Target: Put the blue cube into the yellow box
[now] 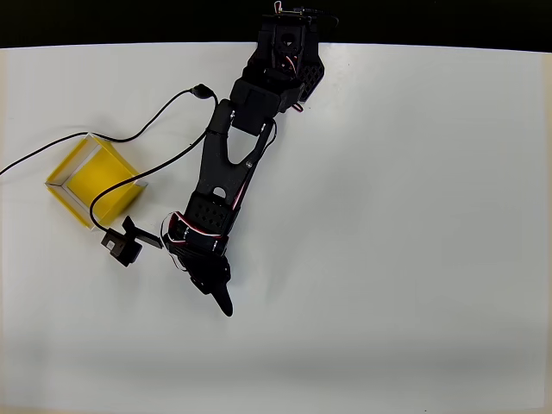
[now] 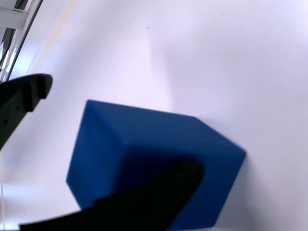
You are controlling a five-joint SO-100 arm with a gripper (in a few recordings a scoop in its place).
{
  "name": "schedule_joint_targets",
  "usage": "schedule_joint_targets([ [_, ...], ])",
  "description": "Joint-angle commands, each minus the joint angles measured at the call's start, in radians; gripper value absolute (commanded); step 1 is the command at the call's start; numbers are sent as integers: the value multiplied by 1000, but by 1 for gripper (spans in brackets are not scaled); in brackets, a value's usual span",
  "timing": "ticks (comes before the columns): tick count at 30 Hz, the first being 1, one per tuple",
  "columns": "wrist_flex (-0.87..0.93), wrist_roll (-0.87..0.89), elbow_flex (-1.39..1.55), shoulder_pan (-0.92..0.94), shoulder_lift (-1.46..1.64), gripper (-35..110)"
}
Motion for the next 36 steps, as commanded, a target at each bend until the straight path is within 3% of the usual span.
schedule_joint_targets([
  [1,23,-3,-91,-3,66,51],
  [21,-3,-94,-8,0,78,37],
  [36,-5,-265,43,8,80,20],
])
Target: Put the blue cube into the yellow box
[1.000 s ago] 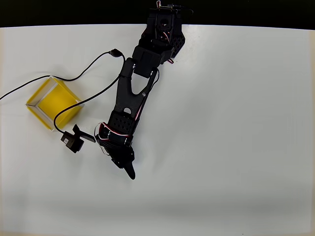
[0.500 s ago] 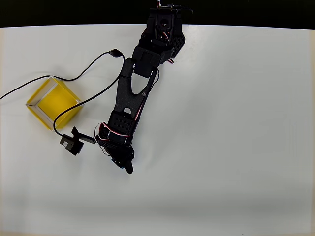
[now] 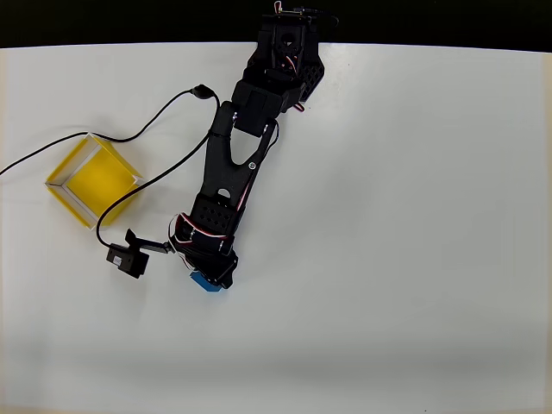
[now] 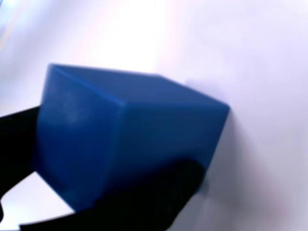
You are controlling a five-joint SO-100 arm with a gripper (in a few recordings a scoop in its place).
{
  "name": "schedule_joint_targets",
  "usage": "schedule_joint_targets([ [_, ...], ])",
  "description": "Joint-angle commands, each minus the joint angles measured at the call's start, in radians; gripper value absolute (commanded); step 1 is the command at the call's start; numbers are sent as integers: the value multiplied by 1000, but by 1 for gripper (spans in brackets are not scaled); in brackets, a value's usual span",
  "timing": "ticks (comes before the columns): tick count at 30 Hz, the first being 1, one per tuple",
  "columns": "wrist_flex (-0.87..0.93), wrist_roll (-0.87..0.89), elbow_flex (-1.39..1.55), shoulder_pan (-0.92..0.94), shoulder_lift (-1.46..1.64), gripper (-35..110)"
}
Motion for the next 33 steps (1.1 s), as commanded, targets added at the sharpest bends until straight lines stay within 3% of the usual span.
schedule_joint_targets([
  [1,-2,-46,-17,20,81,19],
  [9,-5,-121,-17,37,120,17],
  [19,-11,-221,-8,95,414,17],
  [33,-25,-393,158,431,721,17],
])
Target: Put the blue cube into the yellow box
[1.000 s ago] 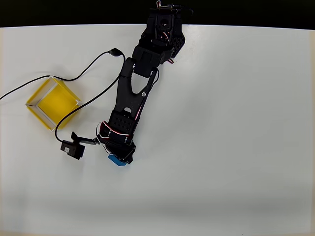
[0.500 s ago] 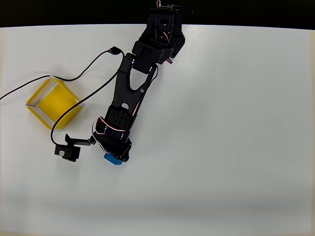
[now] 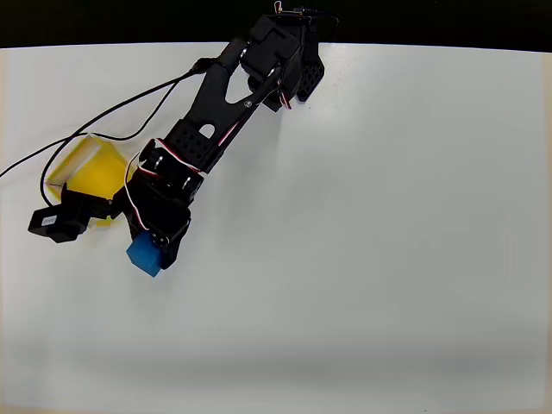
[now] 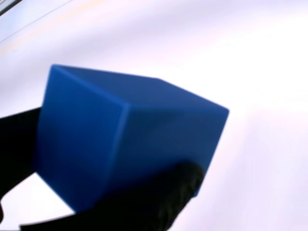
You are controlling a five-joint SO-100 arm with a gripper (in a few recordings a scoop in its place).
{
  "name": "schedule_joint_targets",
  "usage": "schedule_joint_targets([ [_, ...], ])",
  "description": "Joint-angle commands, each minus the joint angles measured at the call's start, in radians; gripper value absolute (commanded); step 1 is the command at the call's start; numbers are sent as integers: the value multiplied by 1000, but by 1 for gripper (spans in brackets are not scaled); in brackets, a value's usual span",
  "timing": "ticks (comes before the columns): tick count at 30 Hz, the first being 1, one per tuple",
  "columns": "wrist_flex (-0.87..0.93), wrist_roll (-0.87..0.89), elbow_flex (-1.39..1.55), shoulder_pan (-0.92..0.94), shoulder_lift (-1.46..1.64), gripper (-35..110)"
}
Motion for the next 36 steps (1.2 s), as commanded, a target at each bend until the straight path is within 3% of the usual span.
schedule_joint_targets([
  [1,-29,-63,17,147,198,17],
  [13,-175,-117,32,468,98,17],
  [36,-357,-72,-43,442,-229,17],
])
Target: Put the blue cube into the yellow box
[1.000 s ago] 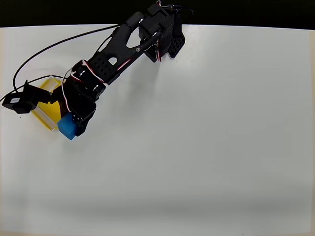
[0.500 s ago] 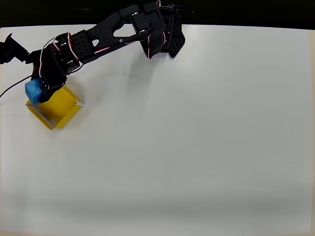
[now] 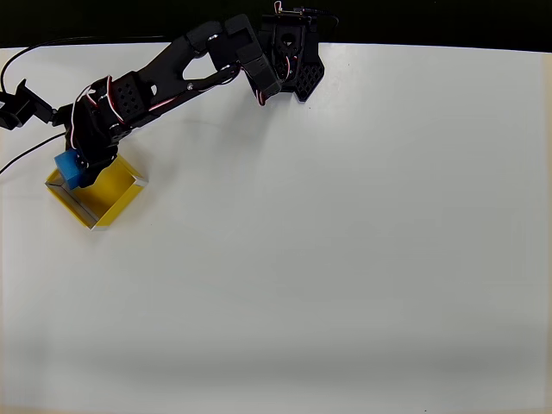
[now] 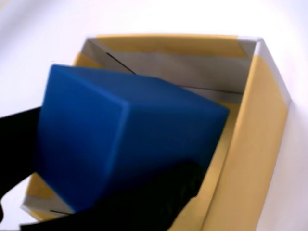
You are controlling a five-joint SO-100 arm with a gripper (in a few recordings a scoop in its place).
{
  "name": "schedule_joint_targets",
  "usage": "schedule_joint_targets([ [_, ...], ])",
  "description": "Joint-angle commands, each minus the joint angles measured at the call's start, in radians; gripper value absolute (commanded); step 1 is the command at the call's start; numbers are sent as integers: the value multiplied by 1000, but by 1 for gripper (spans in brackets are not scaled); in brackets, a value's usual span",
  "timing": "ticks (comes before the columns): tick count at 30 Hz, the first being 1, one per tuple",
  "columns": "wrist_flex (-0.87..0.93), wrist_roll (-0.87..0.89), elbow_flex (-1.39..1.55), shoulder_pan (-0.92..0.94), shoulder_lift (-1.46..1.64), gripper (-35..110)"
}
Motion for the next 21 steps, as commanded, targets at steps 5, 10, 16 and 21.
schedule_joint_targets([
  [5,-67,15,-103,-35,28,17],
  [10,-67,18,-89,-57,17,17],
  [16,-98,18,-35,-69,20,19],
  [21,-158,66,-8,-66,25,30],
])
